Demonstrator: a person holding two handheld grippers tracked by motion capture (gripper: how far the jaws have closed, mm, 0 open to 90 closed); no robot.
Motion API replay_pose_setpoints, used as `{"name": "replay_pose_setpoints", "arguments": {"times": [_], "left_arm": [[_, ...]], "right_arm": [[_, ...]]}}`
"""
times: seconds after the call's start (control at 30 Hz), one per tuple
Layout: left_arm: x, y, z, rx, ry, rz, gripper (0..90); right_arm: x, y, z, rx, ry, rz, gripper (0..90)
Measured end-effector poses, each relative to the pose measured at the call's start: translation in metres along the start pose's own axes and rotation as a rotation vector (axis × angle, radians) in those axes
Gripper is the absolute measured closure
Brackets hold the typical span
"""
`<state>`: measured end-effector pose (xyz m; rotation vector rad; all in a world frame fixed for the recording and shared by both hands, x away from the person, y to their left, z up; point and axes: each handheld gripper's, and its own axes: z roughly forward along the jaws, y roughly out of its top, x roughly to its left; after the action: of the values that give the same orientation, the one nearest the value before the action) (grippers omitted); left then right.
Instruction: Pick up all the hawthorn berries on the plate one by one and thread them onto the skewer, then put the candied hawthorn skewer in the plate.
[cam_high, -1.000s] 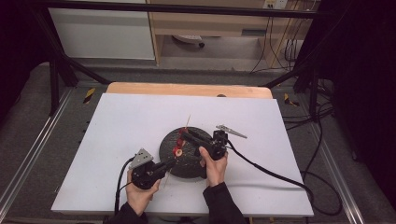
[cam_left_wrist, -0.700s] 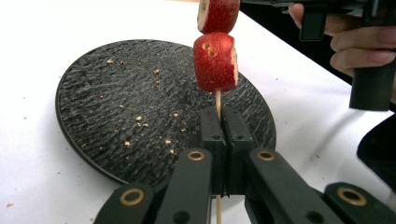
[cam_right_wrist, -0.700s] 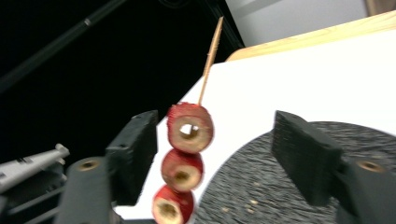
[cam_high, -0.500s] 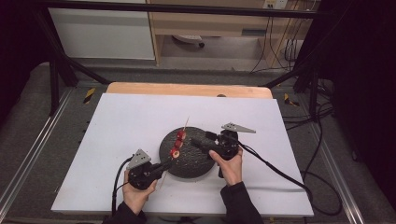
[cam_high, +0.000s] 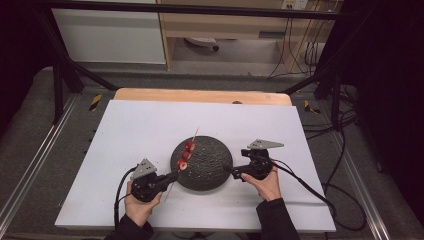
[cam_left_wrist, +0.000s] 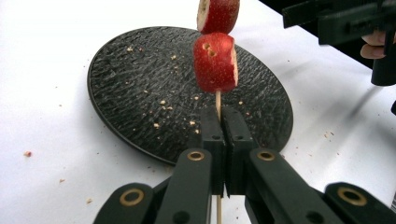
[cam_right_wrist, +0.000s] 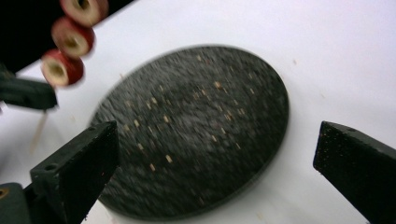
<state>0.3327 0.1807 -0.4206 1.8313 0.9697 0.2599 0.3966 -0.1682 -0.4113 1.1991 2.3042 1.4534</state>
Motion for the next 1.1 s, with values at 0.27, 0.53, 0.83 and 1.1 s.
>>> {"name": "replay_pose_setpoints", "arguments": {"times": [0.27, 0.53, 0.83, 1.1], "left_arm": [[0.000, 0.007, -0.004, 0.026, 0.001, 0.018, 88.4], [0.005, 0.023, -0.009, 0.058, 0.011, 0.041, 88.4], [0.009, 0.041, -0.004, 0.127, 0.022, 0.077, 88.4], [0.007, 0.054, 0.011, 0.174, 0.024, 0.095, 88.4]], "right_arm": [[-0.017, -0.024, -0.013, 0.067, -0.035, -0.052, 0.7], [-0.031, -0.043, -0.022, 0.114, -0.055, -0.068, 1.0], [-0.041, -0.057, -0.034, 0.122, -0.087, -0.064, 1.7], [-0.044, -0.064, -0.042, 0.126, -0.089, -0.059, 1.9]]}}
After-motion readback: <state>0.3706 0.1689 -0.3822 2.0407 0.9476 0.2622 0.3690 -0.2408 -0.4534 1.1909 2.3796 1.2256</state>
